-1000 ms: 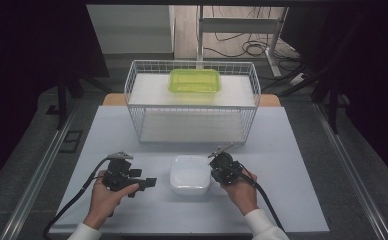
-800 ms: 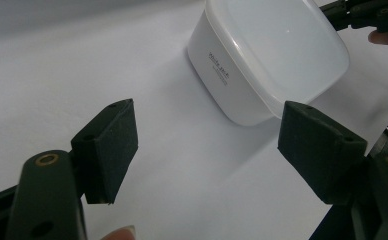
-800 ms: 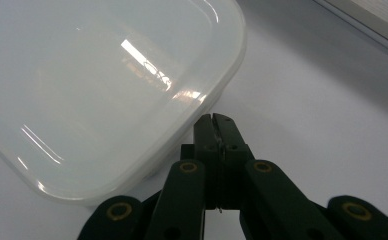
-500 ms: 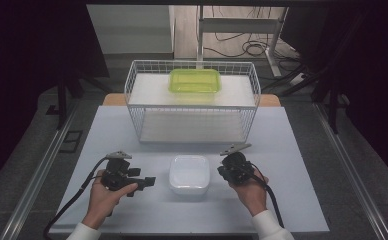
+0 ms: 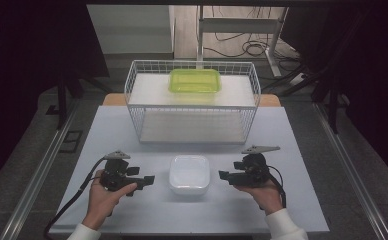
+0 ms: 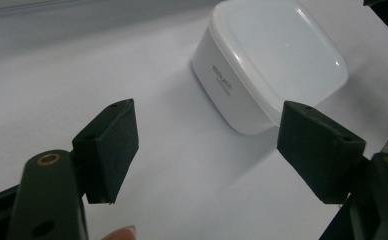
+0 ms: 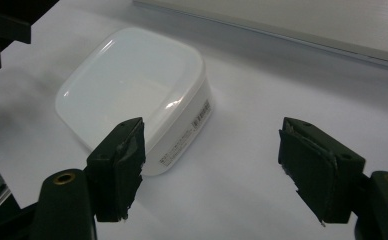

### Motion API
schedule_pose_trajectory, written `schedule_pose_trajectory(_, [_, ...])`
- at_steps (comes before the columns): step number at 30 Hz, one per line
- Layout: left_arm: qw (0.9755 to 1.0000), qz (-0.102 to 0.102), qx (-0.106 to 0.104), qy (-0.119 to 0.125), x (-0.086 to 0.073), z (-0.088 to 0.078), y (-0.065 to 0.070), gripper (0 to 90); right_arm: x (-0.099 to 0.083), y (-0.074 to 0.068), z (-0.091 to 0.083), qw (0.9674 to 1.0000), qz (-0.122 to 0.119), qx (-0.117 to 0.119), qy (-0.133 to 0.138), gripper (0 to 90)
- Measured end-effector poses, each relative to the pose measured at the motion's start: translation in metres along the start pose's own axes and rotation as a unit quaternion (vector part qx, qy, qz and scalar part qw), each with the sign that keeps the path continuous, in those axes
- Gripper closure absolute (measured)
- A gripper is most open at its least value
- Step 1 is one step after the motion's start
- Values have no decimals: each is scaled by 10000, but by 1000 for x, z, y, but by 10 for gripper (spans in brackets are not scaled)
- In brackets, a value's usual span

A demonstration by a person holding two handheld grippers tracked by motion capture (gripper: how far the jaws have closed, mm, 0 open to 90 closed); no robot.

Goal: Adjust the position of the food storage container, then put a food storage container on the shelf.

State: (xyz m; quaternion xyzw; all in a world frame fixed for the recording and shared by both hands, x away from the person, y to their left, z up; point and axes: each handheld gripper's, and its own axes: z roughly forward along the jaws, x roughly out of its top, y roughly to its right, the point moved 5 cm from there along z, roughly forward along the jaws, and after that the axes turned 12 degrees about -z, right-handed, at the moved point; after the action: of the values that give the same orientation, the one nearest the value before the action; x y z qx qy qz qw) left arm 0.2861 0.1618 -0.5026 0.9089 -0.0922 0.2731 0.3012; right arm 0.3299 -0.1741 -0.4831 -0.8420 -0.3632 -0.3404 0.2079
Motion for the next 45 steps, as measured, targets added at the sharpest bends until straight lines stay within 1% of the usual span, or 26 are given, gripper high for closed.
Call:
schedule_pose_trajectory(3, [10000, -9, -3, 31, 1, -1, 0, 235, 0, 0, 0, 10000, -81, 26, 31, 267])
schedule_pose_trajectory(6, [10000, 19, 2, 22, 0, -2, 0, 235, 1, 1, -1, 10000, -47, -7, 61, 264])
schedule_pose_trajectory(9, [10000, 24, -12, 0, -1, -1, 1, 235, 2, -1, 0, 9999, 22, 69, 100, 265])
schedule_pose_trajectory(11, [10000, -11, -49, 16, 0, -1, 1, 235, 2, -2, 0, 9999, 27, 94, 93, 264])
schedule_pose_trajectory(14, [9999, -94, -70, 79, 1, 0, 2, 232, 3, -4, 1, 9997, 82, 207, 113, 262])
schedule_pose_trajectory(17, [9993, -235, -252, 136, 3, 2, 4, 231, 6, -6, 6, 9990, 149, 387, 155, 266])
schedule_pose_trajectory(20, [9982, -374, -440, 130, 5, 5, 5, 230, 10, -7, 12, 9986, 194, 466, 185, 266])
schedule_pose_trajectory(21, [9980, -402, -475, 124, 6, 7, 5, 230, 10, -8, 14, 9983, 237, 505, 173, 266])
schedule_pose_trajectory(25, [9967, -540, -603, 59, 9, 16, 4, 232, 10, -9, 16, 9983, 247, 505, 146, 269])
schedule_pose_trajectory(28, [9948, -690, -748, 33, 10, 20, 5, 233, 11, -9, 16, 9975, 350, 566, 215, 285])
schedule_pose_trajectory(31, [9934, -835, -784, -12, 12, 22, 4, 238, 12, -10, 16, 9966, 443, 627, 306, 293])
schedule_pose_trajectory(34, [9908, -1011, -890, -87, 15, 28, 2, 239, 9, -10, 17, 9962, 509, 630, 320, 297])
schedule_pose_trajectory(36, [9883, -1138, -1004, -141, 17, 34, 2, 245, 6, -9, 18, 9959, 573, 645, 283, 303])
schedule_pose_trajectory(37, [9865, -1219, -1077, -164, 18, 37, 2, 248, 5, -10, 19, 9957, 603, 647, 290, 306])
schedule_pose_trajectory(42, [9864, -1152, -1122, -333, 23, 52, 11, 279, 2, -9, 18, 9941, 781, 659, 351, 337])
schedule_pose_trajectory(44, [9861, -1171, -1118, -381, 23, 56, 13, 295, 2, -6, 20, 9934, 849, 682, 360, 352])
schedule_pose_trajectory(45, [9864, -1145, -1106, -403, 23, 58, 13, 306, 2, -6, 21, 9930, 876, 709, 357, 361])
